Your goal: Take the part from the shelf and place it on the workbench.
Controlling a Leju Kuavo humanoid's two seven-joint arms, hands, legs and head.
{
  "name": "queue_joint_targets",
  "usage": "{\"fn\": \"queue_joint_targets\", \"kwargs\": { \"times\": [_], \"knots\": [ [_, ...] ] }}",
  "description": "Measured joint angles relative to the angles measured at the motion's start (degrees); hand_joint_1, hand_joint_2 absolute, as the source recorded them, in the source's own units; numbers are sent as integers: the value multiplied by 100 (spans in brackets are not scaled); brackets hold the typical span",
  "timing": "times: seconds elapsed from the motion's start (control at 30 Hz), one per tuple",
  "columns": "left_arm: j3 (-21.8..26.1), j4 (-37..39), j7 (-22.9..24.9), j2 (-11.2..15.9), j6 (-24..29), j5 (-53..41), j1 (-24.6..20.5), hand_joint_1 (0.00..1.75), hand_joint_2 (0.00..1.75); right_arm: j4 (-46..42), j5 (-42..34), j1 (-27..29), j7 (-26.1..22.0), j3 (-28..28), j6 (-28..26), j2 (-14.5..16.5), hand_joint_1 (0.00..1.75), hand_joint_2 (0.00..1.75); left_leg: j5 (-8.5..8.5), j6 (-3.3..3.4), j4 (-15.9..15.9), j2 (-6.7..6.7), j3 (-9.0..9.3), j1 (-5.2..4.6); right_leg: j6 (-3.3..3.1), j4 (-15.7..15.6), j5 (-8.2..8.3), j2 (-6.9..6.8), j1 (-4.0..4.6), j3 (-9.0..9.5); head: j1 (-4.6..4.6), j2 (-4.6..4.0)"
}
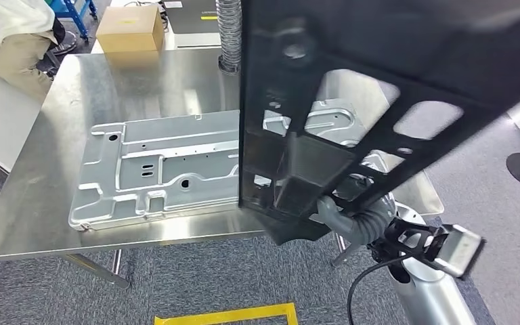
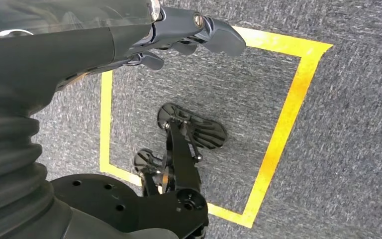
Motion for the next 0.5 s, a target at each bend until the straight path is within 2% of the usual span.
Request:
{"fn": "queue_joint_targets", "kwargs": {
  "times": [0.03,0.07,0.1,0.13,0.17,0.27,0.3,0.37,0.43,0.47,0.5],
  "knots": [
    [14,0,-8,-8,10,5,5,0,175,-19,219,24,44,-9,-158,0,175,175,-28,-11,0,-5,42,1,-1,-270,232,-2,-13,75,4,0],
    [29,0,-19,-17,23,11,11,0,175,-45,461,48,86,-25,-338,0,175,175,-59,-27,0,-7,86,2,-11,-688,503,-7,-20,235,5,-1],
    [51,0,-30,-27,35,19,15,0,175,-82,770,75,132,-46,-577,-1,175,175,-89,-50,4,-10,121,-7,-30,-1094,697,-14,-12,399,4,-1],
    [73,0,-44,-37,47,26,18,0,175,-128,1139,114,192,-70,-858,-3,175,175,-116,-80,6,-14,142,-14,-56,-1398,821,-17,2,524,3,-1],
    [92,0,-60,-43,55,33,19,0,175,-178,1543,169,265,-95,-1155,-9,175,175,-136,-112,5,-17,152,-18,-87,-1558,857,-18,21,588,2,-1],
    [127,0,-105,-54,65,39,27,0,175,-329,2779,387,570,-148,-1956,-60,175,175,-182,-215,-7,-14,178,-7,-191,-1631,833,-8,39,622,1,-1],
    [140,0,-115,-58,67,39,31,0,175,-376,3163,453,705,-154,-2157,-88,175,175,-249,-240,73,-8,155,-4,-232,-1659,836,-9,31,646,-1,-1],
    [172,0,-130,-69,71,31,38,0,175,-449,3919,554,1012,-145,-2482,-141,175,175,-541,-263,576,1,-66,2,-300,-1700,836,-15,23,691,-5,-2],
    [212,0,-145,-79,72,1,46,0,175,-471,4678,603,1428,-96,-2693,-204,175,175,-877,-272,1367,2,-464,3,-339,-1695,815,-17,47,701,-5,-1],
    [228,0,-153,-80,69,-26,52,0,175,-460,5029,596,1659,-61,-2738,-254,175,175,-928,-274,1626,2,-611,2,-349,-1689,804,-14,59,706,-5,-1],
    [239,0,-160,-81,63,-52,56,0,175,-429,5298,551,1879,-29,-2727,-313,175,175,-862,-269,1673,2,-661,2,-353,-1681,792,-8,69,712,-5,-1]
  ]
}}
